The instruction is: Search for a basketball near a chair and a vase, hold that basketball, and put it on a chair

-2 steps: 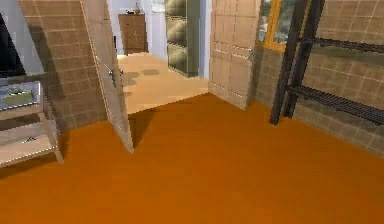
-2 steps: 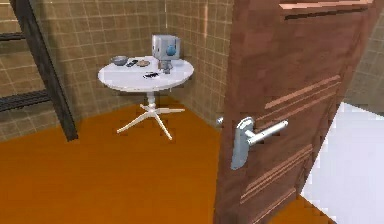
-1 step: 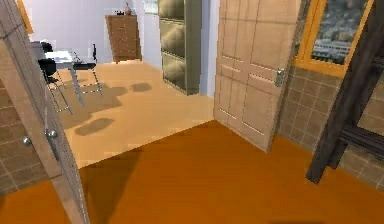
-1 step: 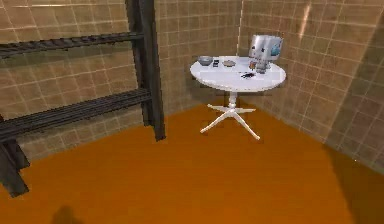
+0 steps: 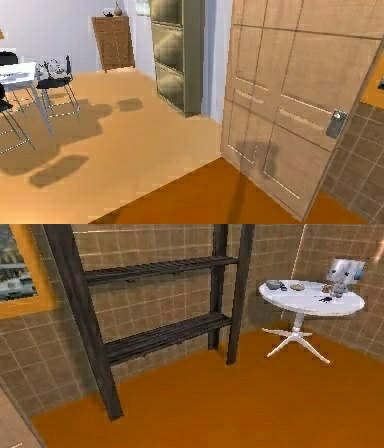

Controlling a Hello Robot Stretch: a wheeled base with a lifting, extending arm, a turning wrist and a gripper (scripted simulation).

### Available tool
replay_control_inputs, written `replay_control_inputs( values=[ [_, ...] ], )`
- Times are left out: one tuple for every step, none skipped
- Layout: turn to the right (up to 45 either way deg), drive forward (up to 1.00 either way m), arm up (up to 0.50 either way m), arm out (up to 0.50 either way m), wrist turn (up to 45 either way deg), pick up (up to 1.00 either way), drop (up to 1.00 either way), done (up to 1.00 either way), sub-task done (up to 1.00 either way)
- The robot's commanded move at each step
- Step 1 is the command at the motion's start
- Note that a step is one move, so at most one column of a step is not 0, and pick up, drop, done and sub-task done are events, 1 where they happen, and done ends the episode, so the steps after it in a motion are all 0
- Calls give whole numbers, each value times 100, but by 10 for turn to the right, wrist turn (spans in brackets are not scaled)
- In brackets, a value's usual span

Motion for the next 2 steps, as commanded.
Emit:
replay_control_inputs(
  values=[
    [-300,0,0,0,0,0,0,0,0],
    [0,100,0,0,0,0,0,0,0]
  ],
)
